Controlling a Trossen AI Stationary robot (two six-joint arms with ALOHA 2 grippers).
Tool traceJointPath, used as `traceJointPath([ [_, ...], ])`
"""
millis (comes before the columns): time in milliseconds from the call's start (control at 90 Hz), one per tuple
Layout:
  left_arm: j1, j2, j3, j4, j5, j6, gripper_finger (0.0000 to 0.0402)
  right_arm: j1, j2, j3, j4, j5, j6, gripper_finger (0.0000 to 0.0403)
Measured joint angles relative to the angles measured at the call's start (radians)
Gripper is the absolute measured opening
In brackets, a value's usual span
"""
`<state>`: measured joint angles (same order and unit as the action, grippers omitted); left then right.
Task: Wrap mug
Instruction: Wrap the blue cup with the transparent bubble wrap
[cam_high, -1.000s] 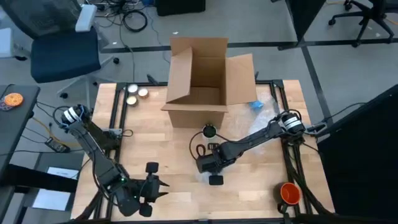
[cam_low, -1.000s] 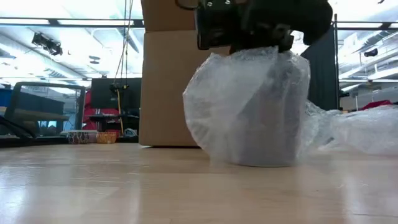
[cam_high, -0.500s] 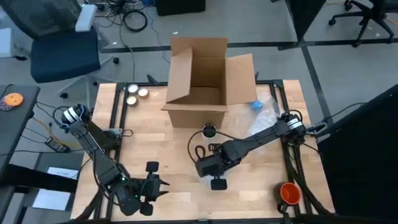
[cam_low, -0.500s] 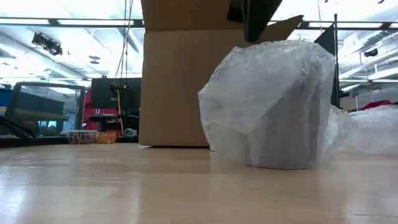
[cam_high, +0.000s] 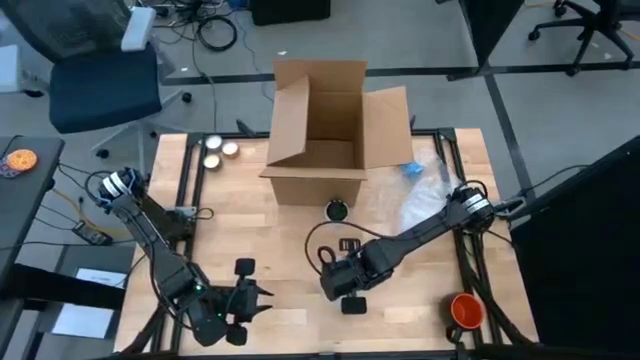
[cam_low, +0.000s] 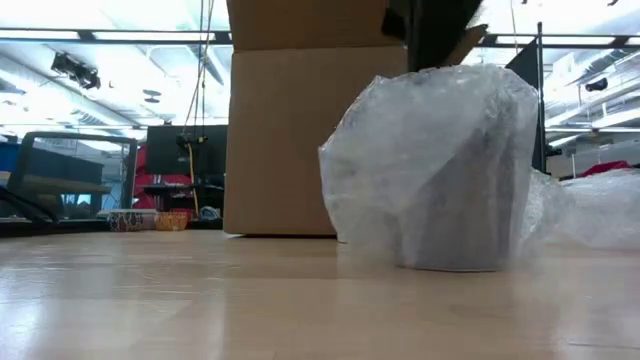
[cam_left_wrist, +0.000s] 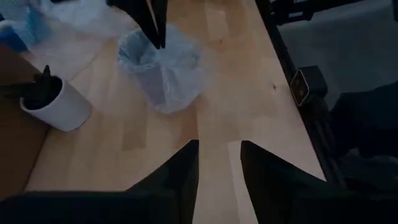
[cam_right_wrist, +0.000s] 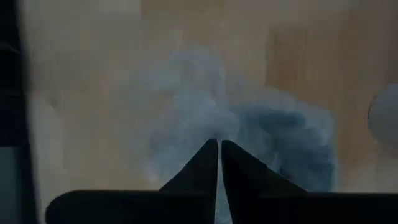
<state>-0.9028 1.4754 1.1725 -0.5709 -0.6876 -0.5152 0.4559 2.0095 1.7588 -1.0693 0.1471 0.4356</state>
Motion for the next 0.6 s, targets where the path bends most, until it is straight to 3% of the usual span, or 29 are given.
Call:
traceJointPath([
  [278,0.006,0.0,0.0,0.0,-0.001,0.023,0.0105,-0.006,-0.008,-0.182,0.262,-0.046,-0.043,0.0],
  [489,0.009,0.0,0.0,0.0,-0.001,0.036,0.0105,-0.007,-0.007,-0.206,0.283,-0.125,-0.577,0.0],
  [600,0.009,0.0,0.0,-0.001,-0.001,0.036,0.0105,-0.009,-0.005,-0.191,0.211,-0.137,-0.731,0.0],
])
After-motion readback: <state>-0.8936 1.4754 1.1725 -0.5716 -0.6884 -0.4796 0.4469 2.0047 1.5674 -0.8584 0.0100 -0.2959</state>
